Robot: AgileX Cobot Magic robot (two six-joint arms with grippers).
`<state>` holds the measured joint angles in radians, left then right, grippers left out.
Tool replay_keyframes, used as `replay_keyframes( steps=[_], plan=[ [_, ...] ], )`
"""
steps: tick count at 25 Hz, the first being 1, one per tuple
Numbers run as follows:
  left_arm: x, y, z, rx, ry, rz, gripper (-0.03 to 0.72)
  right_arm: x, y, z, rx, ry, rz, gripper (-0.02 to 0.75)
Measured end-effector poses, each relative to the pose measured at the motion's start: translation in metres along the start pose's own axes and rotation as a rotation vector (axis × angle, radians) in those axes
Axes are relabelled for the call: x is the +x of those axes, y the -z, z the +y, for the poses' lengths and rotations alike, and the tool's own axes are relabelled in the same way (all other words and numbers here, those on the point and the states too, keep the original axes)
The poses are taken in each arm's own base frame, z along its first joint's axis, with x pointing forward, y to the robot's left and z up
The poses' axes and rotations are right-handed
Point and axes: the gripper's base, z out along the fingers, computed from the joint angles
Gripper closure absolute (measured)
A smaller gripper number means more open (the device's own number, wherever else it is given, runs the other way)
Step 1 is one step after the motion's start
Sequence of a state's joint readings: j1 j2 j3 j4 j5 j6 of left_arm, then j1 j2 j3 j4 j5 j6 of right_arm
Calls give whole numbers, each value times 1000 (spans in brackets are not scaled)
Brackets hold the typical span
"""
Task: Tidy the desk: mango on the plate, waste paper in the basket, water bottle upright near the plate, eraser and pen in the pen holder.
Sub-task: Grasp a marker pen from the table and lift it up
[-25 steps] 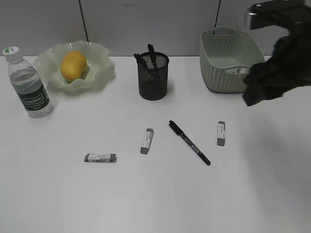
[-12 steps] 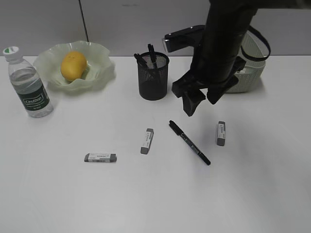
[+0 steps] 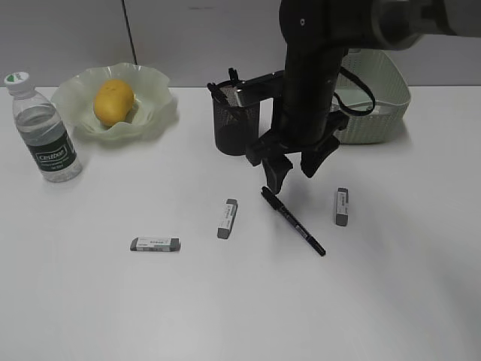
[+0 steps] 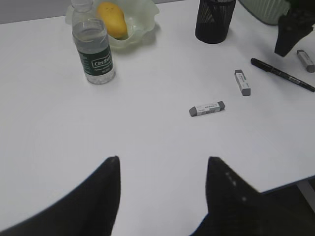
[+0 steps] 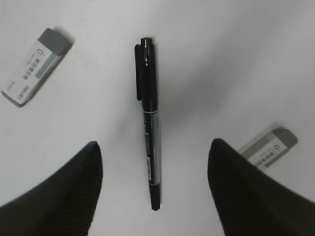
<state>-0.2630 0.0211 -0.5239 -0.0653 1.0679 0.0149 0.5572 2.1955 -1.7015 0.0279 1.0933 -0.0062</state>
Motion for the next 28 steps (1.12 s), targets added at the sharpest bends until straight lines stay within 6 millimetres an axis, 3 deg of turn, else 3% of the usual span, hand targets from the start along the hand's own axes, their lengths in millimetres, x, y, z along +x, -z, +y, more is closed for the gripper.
replay_keyframes(
  steps=[13, 28],
  plan=[
    [0, 0, 0, 0, 0, 0, 263, -20, -41, 7, -32, -15, -10, 241],
    [0, 0, 0, 0, 0, 0, 263, -24, -64, 2, 24, 10, 42, 395]
  ],
)
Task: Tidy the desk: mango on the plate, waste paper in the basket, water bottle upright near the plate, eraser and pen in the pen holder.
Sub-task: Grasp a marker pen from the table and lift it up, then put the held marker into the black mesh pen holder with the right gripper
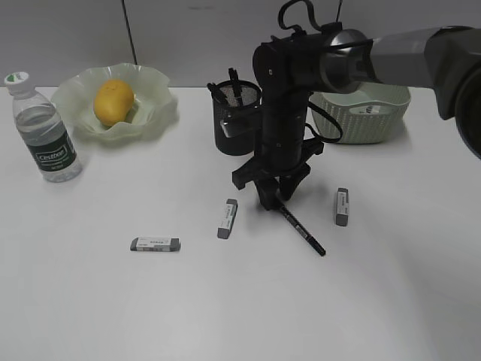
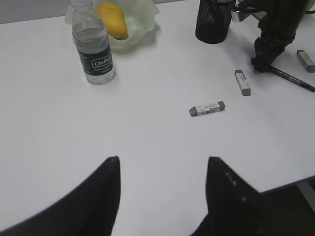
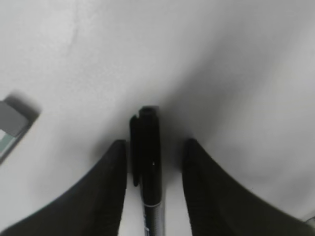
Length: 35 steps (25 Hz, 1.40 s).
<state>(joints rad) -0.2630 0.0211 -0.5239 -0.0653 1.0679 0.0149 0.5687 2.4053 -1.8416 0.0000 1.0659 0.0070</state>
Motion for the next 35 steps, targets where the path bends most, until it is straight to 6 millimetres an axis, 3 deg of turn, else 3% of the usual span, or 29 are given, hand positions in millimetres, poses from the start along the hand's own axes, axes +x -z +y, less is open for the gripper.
replay_keyframes(
  steps=[6, 13, 22, 25, 27, 32, 35],
  plan=[
    [0, 0, 0, 0, 0, 0, 263, 0, 0, 0, -5, -3, 1, 552],
    [0, 0, 0, 0, 0, 0, 263, -1, 2, 0, 0, 19, 4, 566],
    [0, 0, 0, 0, 0, 0, 263, -17, 28, 2, -19, 33, -68, 566],
    [0, 0, 0, 0, 0, 0, 263, -22, 46, 4, -42, 41, -122, 566],
    [0, 0, 0, 0, 0, 0, 263, -27, 68, 5, -49, 47, -192, 566],
    [0, 0, 0, 0, 0, 0, 263, -38, 132, 5, -39, 62, -481, 567],
    [0, 0, 0, 0, 0, 0, 263, -47, 158, 4, -25, 63, -684, 567]
  ],
)
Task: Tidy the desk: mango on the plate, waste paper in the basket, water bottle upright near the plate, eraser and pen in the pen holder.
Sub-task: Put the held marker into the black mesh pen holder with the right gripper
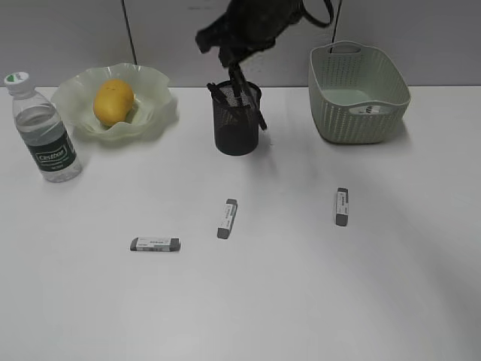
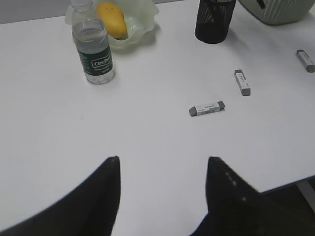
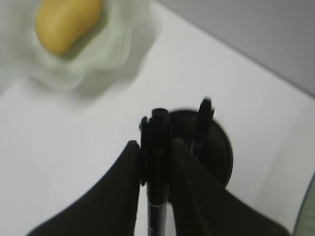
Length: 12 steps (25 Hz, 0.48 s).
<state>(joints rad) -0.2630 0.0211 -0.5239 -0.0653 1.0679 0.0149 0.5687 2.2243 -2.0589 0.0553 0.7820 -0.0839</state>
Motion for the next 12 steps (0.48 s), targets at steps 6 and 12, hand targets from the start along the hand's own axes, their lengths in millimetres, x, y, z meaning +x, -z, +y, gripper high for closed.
replay_keyframes(
  steps=[6, 12],
  plan=[
    [0, 0, 0, 0, 0, 0, 263, -24, -1, -4, 52, 38, -282, 567],
    [0, 0, 0, 0, 0, 0, 263, -26, -20, -7, 82, 78, -395, 567]
  ],
)
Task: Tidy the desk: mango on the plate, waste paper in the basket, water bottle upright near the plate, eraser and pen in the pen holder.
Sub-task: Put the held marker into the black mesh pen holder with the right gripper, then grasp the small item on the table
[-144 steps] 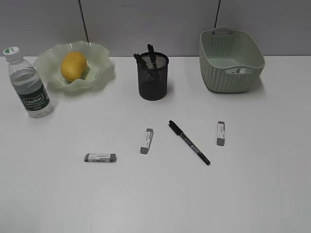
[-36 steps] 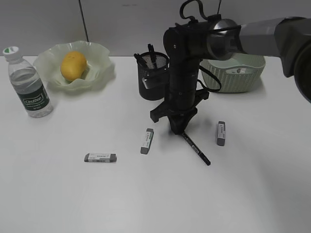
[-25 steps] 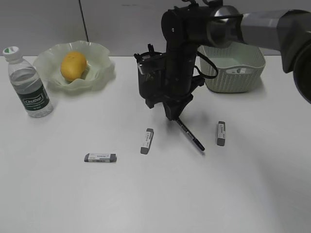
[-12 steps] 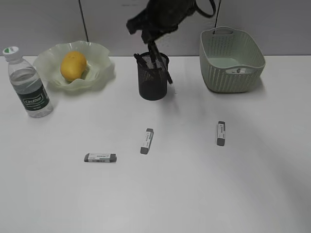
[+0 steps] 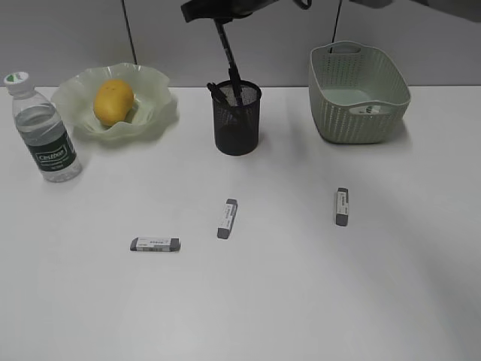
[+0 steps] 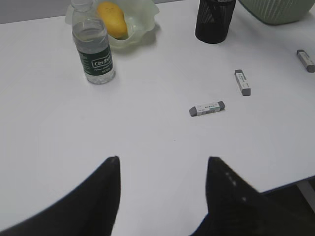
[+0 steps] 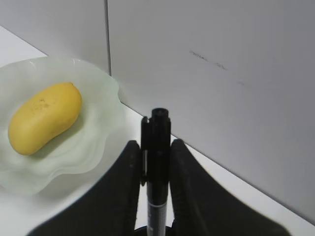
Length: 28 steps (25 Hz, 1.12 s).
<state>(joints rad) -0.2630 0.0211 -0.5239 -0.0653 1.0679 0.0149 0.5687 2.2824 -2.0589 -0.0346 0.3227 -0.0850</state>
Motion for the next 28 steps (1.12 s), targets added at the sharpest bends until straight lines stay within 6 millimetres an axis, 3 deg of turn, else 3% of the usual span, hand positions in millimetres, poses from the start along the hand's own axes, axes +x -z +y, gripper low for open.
replay_keyframes(
  steps=[8, 15, 18, 22, 28],
  plan=[
    [0, 0, 0, 0, 0, 0, 263, 33, -27, 4, -7, 5, 64, 550],
    [0, 0, 0, 0, 0, 0, 263, 46, -31, 6, -14, 6, 147, 298],
    [0, 0, 0, 0, 0, 0, 263, 50, -30, 6, -19, 7, 201, 244],
    [0, 0, 0, 0, 0, 0, 263, 44, -11, 4, -27, 7, 326, 233],
    [0, 0, 0, 0, 0, 0, 263, 29, 36, 1, -45, 14, 562, 228]
  ],
)
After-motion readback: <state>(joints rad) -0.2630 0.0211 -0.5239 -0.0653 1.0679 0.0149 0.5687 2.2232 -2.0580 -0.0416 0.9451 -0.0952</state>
